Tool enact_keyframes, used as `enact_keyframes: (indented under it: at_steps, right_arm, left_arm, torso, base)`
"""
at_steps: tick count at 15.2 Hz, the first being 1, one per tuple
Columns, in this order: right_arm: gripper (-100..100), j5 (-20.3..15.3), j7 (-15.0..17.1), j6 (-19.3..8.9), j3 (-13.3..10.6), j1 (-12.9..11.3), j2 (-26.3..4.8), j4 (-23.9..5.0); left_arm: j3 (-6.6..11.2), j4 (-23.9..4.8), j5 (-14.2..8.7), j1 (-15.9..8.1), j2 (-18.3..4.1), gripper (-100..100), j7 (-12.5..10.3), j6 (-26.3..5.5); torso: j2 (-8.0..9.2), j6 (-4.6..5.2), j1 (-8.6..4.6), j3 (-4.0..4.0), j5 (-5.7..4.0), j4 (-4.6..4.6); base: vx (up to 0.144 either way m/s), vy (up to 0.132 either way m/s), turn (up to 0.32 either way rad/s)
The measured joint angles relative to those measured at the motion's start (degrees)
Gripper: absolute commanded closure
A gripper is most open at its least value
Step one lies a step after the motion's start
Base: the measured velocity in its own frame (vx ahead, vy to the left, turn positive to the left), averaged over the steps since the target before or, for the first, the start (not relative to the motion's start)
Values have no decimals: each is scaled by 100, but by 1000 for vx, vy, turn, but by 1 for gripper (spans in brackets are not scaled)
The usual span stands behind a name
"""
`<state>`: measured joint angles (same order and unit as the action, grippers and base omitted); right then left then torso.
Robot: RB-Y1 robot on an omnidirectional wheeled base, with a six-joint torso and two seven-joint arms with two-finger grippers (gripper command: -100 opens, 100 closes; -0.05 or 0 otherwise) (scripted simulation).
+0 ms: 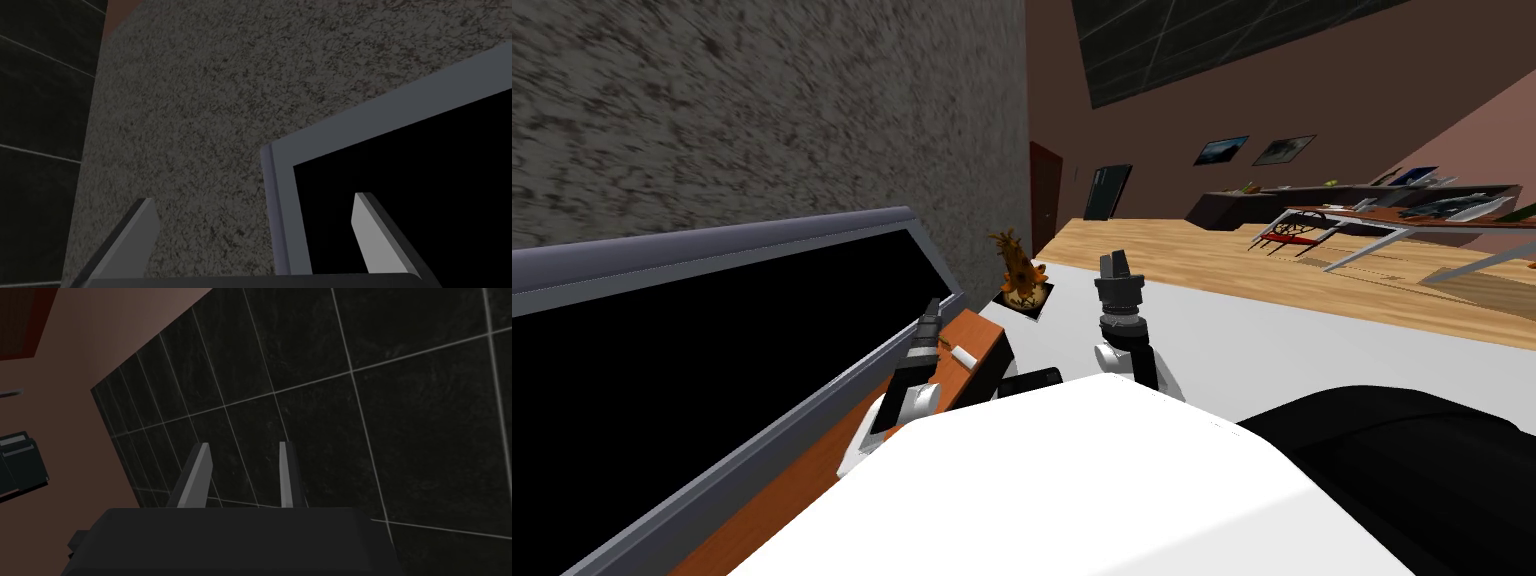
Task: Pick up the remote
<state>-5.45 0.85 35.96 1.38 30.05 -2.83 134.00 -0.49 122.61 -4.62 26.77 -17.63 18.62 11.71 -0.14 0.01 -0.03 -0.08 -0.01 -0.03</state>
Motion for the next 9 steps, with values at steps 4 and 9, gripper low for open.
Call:
enact_keyframes:
  at_steps: [4,9]
  right_arm:
    - [0,0,0,0,0,0,0,0]
    - [0,0,0,0,0,0,0,0]
  left_arm:
    - [5,-549,-307,-205,-290,-100,260,-410]
    - [-8,-983,-628,-270,-531,-100,559,-898]
  torso:
    - [-4,0,1,-2,0,-1]
    - [-1,0,1,0,0,0]
  base:
    - [34,-13,-62]
    - [31,-9,-58]
